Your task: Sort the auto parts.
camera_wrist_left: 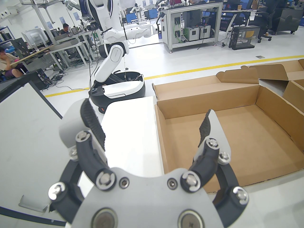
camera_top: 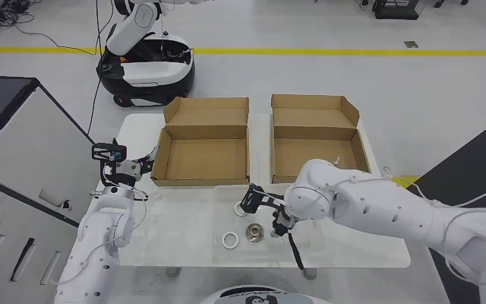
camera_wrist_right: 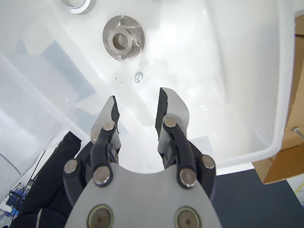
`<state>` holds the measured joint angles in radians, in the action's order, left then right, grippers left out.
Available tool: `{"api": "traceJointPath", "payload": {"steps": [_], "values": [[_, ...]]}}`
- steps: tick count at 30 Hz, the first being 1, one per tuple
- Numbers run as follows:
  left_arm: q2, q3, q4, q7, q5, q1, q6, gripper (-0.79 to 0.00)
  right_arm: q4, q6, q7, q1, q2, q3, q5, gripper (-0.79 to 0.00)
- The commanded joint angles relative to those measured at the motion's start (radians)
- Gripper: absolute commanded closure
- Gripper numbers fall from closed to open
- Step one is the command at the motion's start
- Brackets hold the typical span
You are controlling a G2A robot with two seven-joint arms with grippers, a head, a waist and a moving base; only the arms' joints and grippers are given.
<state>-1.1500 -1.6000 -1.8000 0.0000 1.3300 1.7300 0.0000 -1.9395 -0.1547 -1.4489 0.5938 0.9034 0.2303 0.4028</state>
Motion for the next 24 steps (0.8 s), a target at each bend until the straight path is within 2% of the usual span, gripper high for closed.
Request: {"api": "traceJointPath", "payload": {"steps": [1,24], "values": [[0.000,0.000,0.000,0.000,0.000,0.000,0.000,-0.785,0.006,0.003,-0.002,0.005,0.005,0.000,0.001,-0.388],[0.000,0.000,0.000,0.000,0.000,0.000,0.000,-0.785,0.125,0.046,-0.010,0.058,0.075,-0.012,0.030,-0.339]]}}
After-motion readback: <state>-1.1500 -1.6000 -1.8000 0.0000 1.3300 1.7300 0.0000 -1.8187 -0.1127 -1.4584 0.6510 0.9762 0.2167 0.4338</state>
